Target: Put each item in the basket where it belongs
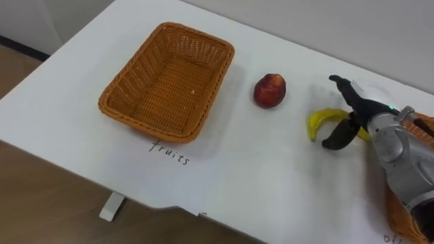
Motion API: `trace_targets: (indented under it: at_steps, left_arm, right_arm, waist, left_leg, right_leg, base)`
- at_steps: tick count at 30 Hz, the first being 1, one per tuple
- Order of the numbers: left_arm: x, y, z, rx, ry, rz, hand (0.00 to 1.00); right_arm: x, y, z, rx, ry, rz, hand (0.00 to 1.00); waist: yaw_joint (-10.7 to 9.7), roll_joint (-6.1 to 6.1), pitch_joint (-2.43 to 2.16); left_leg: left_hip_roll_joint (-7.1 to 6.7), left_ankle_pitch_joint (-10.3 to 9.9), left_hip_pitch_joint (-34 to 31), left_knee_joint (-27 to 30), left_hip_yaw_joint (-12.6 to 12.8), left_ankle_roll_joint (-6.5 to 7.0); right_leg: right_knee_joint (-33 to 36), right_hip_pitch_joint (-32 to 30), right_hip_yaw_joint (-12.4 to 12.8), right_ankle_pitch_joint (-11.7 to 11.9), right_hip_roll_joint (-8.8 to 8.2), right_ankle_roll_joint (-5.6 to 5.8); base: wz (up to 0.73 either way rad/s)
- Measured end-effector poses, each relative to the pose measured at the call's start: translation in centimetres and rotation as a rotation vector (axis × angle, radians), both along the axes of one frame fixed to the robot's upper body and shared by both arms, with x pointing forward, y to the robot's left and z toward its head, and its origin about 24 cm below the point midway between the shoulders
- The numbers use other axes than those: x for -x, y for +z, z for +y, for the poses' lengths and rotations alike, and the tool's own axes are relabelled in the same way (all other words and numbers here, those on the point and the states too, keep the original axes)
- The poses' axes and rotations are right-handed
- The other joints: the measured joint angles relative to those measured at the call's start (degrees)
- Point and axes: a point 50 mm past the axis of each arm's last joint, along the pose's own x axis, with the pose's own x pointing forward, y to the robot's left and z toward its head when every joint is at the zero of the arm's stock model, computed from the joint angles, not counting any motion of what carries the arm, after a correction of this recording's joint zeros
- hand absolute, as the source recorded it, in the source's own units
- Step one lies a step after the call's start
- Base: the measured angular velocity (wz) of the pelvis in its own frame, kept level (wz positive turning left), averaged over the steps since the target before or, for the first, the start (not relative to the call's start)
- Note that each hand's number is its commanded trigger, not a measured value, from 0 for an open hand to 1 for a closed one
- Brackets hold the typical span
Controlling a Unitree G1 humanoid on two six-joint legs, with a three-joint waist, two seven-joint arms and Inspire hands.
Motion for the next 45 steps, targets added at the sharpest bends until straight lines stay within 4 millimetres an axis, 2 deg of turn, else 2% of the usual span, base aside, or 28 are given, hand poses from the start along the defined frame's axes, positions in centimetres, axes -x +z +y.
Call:
trace_targets:
  at_steps: [5,6,7,8,17,26,36,45]
  left_arm:
    - [-0.1,0.0,0.0,0.008,-0.002,-0.001,0.0]
    - [-0.1,0.0,0.0,0.007,-0.003,-0.002,0.0]
    - [-0.2,0.0,0.0,0.007,-0.003,-0.004,0.0]
    - [-0.3,0.0,0.0,0.008,-0.004,-0.006,0.0]
    - [-0.4,0.0,0.0,0.016,-0.006,-0.007,0.0]
    - [-0.8,0.0,-0.1,0.026,-0.011,-0.015,0.0]
    - [-1.8,0.2,-0.1,0.032,-0.01,-0.042,0.0]
    - [-1.5,0.1,-0.1,0.03,-0.008,-0.031,0.0]
  right_arm:
    - [-0.2,0.1,0.1,-0.01,0.013,0.03,0.0]
    - [-0.2,0.2,0.1,-0.014,0.015,0.037,0.11]
    - [-0.2,0.3,0.0,-0.02,0.014,0.043,0.73]
    - [-0.3,0.3,-0.2,-0.033,0.01,0.056,1.0]
    - [-0.3,0.0,-0.7,-0.09,0.012,0.153,1.0]
    - [-0.2,-0.2,-1.4,-0.066,-0.027,0.131,1.0]
    - [-0.3,0.0,-1.5,-0.1,-0.029,0.137,1.0]
    - [-0.3,0.0,-1.5,-0.102,-0.032,0.146,1.0]
  waist:
    - [0.1,-0.31,-0.05]
    - [0.0,-0.32,-0.05]
    - [0.0,-0.31,-0.05]
    - [0.1,-0.29,-0.03]
    - [-0.2,-0.27,-0.02]
    - [0.6,0.21,0.21]
    - [0.0,0.0,0.06]
    - [0.1,0.01,0.05]
  left_leg:
    - [-0.02,0.0,-0.2,0.2,-0.1,0.0]
    - [-0.01,0.0,-0.2,0.2,-0.2,0.0]
    - [-0.01,0.0,-0.3,0.2,-0.3,0.0]
    - [-0.01,0.0,-0.3,0.2,-0.4,0.0]
    - [-0.08,0.0,-0.2,0.0,-0.4,0.01]
    - [-0.07,0.1,-0.2,0.1,-0.4,-0.03]
    - [-0.05,0.1,-0.2,0.2,-0.3,-0.01]
    - [-0.05,0.1,-0.1,0.1,-0.3,-0.02]
  right_leg:
    - [-0.1,-0.1,-0.4,0.0,-0.06,0.0]
    - [-0.1,-0.1,-0.6,0.0,-0.07,0.0]
    - [-0.1,-0.1,-0.9,0.0,-0.08,0.0]
    - [-0.1,-0.1,-0.9,0.0,-0.08,0.0]
    - [-0.1,-0.1,-1.0,0.0,-0.11,0.0]
    - [-0.1,-0.1,-1.1,0.0,-0.1,-0.01]
    - [-0.1,-0.1,-1.0,0.0,-0.11,-0.01]
    - [-0.1,-0.1,-1.0,0.0,-0.12,-0.01]
  base:
    - [0.01]
    - [0.04]
    - [0.04]
    - [0.03]
    - [-0.01]
    - [0.0]
    - [0.0]
    - [0.0]
